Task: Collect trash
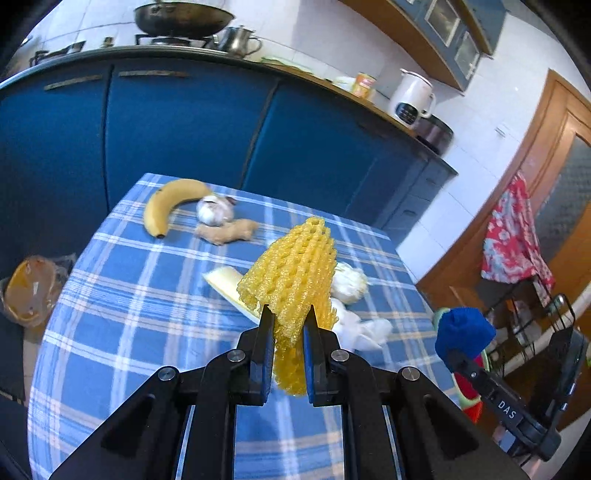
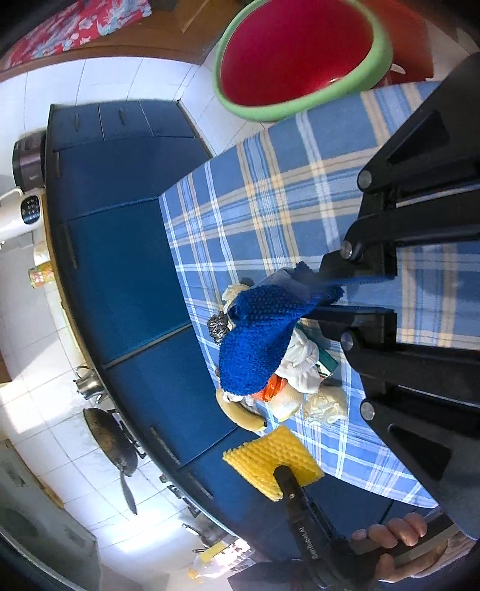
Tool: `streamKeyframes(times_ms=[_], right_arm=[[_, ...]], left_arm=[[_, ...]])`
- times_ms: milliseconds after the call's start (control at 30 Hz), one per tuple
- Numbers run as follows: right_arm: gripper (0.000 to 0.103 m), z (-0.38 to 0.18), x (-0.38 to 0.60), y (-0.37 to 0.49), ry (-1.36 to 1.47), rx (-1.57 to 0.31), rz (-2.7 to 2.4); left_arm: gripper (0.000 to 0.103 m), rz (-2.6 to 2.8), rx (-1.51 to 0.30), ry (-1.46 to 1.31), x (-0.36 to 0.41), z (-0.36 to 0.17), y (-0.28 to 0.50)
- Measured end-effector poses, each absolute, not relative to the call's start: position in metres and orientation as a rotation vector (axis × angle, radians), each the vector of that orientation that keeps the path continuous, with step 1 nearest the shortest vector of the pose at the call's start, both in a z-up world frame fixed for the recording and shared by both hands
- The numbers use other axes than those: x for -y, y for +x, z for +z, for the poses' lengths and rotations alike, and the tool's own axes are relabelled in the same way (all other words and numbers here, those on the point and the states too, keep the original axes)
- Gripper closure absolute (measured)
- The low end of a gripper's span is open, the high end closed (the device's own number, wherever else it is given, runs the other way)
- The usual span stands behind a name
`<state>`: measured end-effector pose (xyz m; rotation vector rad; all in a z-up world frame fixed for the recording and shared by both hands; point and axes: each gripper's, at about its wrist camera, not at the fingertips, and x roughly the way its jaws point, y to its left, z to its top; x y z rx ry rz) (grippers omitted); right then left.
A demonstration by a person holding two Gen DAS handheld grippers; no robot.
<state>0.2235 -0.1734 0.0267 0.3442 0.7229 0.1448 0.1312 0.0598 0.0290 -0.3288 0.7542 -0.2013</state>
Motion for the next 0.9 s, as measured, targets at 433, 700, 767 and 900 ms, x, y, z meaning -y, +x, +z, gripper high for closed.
streamKeyframes(times_ms=[433,700,767,900], right_arm=[[0.091,0.042,0.217,0.181,0.389,-0.662,0.049],[0.091,0.042,0.255,0.161,0.432,-0.631,-0.039],[0.091,0.04,0.267,0.156,0.445,-0.625,-0.07],[0.091,0.036,0.29,0.147,0.461,-0.619,-0.129]], left_arm=[[0.09,-0.342,-0.743,-0.232,0.01,0.046,0.113],[0.09,-0.441,-0.75,-0.141,0.071,0.047,0.115],[0.09,-0.466,-0.751,-0.117,0.088,0.047,0.116],[0.09,-0.519,-0.748,-0.071,0.122,0.045,0.119]])
